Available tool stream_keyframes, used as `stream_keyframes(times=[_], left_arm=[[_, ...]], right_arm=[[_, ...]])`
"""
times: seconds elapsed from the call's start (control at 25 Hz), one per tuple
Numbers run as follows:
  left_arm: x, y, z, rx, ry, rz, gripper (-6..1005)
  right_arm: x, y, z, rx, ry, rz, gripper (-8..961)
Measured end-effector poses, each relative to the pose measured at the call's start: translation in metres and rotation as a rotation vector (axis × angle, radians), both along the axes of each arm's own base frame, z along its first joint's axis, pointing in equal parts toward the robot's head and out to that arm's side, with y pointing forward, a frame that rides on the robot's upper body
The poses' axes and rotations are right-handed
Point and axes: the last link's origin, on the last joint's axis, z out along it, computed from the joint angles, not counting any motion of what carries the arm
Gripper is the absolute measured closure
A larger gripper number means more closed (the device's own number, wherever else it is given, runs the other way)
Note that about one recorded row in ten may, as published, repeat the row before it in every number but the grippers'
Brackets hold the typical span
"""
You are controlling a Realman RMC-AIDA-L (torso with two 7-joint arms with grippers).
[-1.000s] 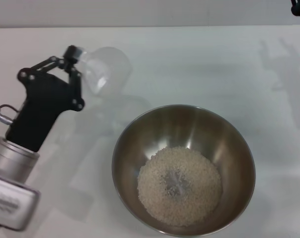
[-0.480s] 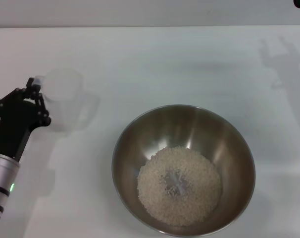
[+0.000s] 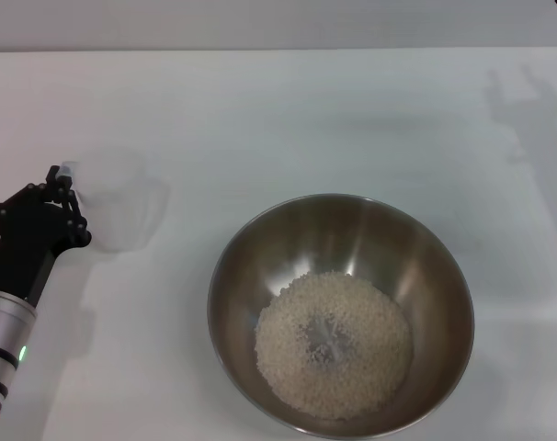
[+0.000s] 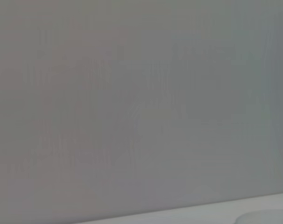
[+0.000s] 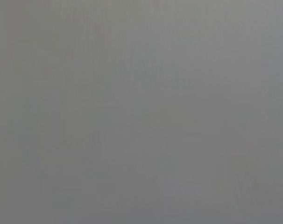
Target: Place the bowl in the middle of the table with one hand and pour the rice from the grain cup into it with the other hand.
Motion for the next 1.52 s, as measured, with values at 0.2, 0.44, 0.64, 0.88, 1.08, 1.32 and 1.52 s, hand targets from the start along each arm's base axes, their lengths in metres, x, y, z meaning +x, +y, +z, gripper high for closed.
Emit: stream_keyframes(times=[0.2,0.44,0.64,0.88,1.08,1.32,1.52], left_arm=[[-0.002,0.001,-0.001,-0.009,0.002,0.013,918],[-0.002,0.001,-0.002,-0.013,0.003,0.014,916],[-0.003,0.000,-0.004,-0.026,0.007,0.023,913],[-0.005,-0.001,-0.005,-0.035,0.011,0.026,888],[-0.006,-0.006,-0.007,-0.053,0.020,0.024,822],[-0.010,-0.012,-0.007,-0.051,0.021,0.035,712],[-0.012,-0.018,-0.006,-0.052,0.022,0.032,686]], right_arm=[[-0.001,0.000,0.000,0.000,0.001,0.002,438],[-0.001,0.000,0.000,0.001,0.001,0.002,438],[-0.001,0.000,0.000,0.000,0.001,0.002,438],[-0.002,0.001,0.001,-0.001,-0.001,0.006,438],[-0.004,0.004,0.001,0.000,-0.003,0.014,438],[-0.006,0.006,0.002,-0.002,-0.006,0.017,438],[-0.007,0.008,0.002,-0.003,-0.007,0.017,438]])
